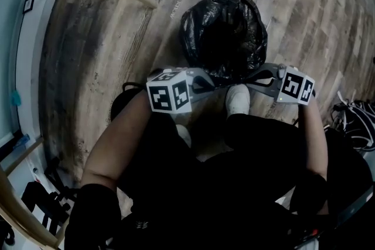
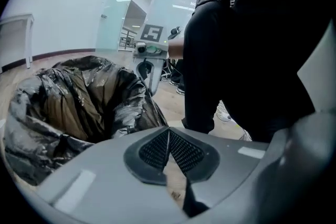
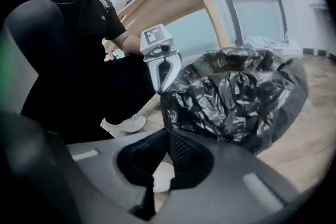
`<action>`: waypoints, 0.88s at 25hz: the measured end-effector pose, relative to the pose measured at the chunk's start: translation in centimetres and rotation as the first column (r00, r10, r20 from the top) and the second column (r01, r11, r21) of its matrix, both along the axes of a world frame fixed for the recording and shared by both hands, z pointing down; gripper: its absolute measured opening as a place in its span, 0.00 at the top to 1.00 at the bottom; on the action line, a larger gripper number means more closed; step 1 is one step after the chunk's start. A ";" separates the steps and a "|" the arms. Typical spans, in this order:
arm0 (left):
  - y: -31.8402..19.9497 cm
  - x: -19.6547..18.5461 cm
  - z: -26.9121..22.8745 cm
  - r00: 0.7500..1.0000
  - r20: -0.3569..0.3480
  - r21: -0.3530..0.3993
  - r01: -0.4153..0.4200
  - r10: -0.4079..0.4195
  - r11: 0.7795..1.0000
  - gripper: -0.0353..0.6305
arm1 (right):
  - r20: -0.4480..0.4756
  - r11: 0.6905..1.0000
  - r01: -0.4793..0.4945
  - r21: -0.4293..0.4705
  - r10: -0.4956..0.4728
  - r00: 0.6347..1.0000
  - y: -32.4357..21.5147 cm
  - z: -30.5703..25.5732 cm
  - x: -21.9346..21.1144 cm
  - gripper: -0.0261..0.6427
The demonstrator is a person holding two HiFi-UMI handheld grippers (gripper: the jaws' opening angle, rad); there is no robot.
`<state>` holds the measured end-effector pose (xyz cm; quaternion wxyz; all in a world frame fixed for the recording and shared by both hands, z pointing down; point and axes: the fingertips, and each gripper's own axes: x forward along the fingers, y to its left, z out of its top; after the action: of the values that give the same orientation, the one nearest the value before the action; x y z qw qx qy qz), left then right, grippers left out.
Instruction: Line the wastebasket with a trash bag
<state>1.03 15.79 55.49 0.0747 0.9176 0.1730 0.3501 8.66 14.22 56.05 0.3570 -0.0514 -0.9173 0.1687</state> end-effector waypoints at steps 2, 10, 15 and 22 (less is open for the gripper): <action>-0.1 0.0 0.6 1.000 0.011 0.006 -0.012 0.012 1.000 0.93 | -0.017 1.000 0.005 -0.010 -0.006 1.000 -0.4 1.4 -0.2 0.95; -3.1 -1.1 -7.7 0.938 -0.294 -0.155 0.144 -0.185 0.977 0.64 | 0.114 0.963 0.015 -0.267 0.016 0.993 0.2 -3.9 2.9 0.62; -10.9 -2.9 -12.9 0.758 -0.451 -0.208 0.424 -0.471 0.881 0.64 | 0.251 0.927 -0.362 -0.101 0.376 0.892 -9.5 -9.8 7.1 0.62; -20.3 -8.0 -6.3 0.576 -0.312 -0.166 0.750 -0.756 0.640 0.64 | 0.249 0.673 -0.716 -0.186 0.737 0.629 -19.6 -7.5 7.1 0.62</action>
<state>-7.01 -4.50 49.18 0.1910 0.9500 -0.2196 0.1132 15.76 -5.34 48.51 0.1117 0.2848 -0.8968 0.3196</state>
